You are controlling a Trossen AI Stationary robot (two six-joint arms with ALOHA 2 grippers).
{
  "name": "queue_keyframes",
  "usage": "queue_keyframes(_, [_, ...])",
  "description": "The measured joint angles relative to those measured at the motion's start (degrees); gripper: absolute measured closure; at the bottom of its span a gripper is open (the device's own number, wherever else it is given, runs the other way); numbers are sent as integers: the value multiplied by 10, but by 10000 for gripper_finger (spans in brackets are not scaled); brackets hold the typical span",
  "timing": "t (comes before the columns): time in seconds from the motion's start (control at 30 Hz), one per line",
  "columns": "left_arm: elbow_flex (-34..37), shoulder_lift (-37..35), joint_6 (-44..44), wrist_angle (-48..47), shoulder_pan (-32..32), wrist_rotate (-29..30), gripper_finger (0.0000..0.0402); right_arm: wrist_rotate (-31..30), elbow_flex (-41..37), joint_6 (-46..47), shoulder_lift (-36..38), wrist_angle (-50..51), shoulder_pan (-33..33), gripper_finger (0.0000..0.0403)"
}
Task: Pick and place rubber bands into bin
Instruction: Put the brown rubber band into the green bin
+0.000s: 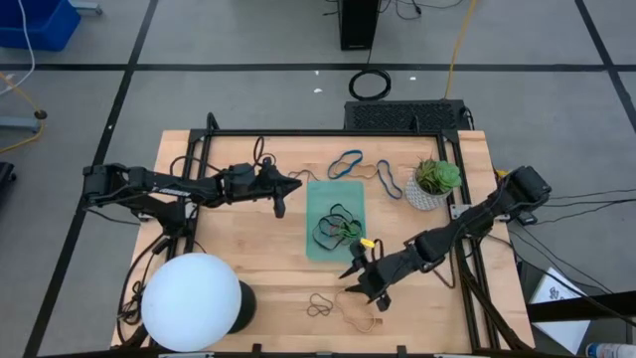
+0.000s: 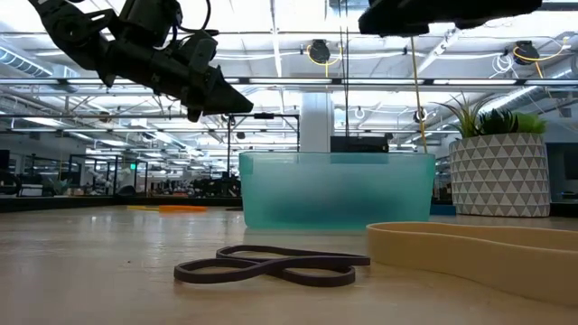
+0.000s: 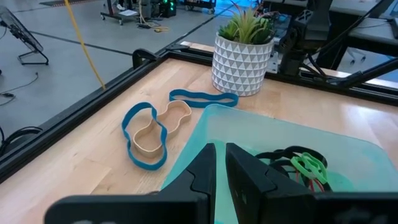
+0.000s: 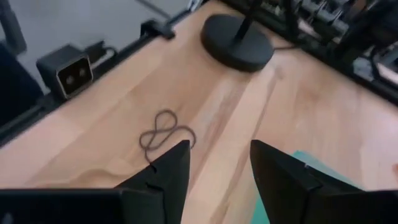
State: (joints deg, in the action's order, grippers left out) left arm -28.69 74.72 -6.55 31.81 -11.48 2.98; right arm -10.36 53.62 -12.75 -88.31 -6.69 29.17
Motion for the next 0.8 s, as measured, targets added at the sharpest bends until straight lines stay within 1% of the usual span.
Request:
queue_keyframes(0.13, [0,0,0,-3,0,-1,360,1,27,16,-45,26,1,248])
queue_keyframes(0.27, [0,0,-1,-4,1,-2,360,7,34,43,-90,9,1,248])
queue_keyframes(0.47, [0,0,-15,-10,0,-2,360,54,33,88,-150,-5,1,250])
queue_keyframes(0.63, [0,0,-17,-16,1,-2,360,60,33,108,-180,-11,0,251])
queue_keyframes(0.8, [0,0,-19,-21,0,-1,360,60,33,107,-185,-12,-7,259])
